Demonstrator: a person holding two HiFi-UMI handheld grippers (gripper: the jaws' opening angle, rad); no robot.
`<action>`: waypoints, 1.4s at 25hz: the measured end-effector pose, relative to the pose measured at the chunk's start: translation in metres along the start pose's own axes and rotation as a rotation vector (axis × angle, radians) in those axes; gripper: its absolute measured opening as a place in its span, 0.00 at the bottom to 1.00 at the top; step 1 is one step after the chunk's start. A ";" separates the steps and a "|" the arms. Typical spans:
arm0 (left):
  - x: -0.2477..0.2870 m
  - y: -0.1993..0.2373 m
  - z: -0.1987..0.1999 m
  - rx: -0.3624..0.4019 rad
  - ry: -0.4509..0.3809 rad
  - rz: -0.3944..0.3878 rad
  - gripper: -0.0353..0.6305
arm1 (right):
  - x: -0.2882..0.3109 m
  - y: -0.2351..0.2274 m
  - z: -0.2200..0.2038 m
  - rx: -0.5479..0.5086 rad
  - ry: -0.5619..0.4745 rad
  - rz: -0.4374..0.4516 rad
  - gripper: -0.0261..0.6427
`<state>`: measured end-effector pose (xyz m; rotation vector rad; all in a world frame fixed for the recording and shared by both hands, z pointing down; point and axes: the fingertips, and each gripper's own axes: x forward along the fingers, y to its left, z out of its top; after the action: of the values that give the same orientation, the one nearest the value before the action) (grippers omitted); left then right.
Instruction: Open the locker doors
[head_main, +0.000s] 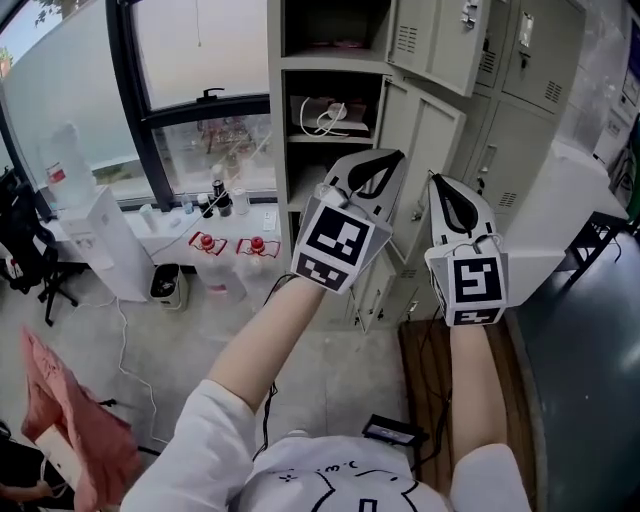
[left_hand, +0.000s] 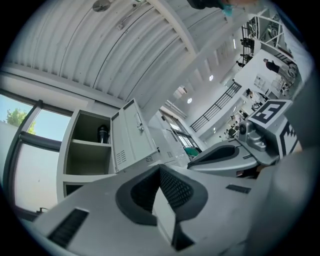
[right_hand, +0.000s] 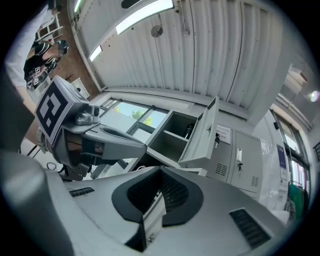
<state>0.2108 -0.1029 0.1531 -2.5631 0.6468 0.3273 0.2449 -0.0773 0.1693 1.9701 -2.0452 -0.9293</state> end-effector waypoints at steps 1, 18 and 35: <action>-0.004 -0.004 -0.004 -0.014 -0.002 0.000 0.06 | -0.002 0.004 -0.003 0.018 0.002 0.006 0.08; -0.058 -0.033 -0.068 -0.126 0.030 -0.043 0.06 | -0.029 0.071 -0.057 0.141 0.109 -0.008 0.08; -0.101 -0.061 -0.123 -0.266 0.084 0.027 0.06 | -0.070 0.117 -0.101 0.281 0.224 0.010 0.08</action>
<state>0.1681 -0.0774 0.3161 -2.8363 0.7103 0.3356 0.2057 -0.0501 0.3328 2.0832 -2.1454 -0.4115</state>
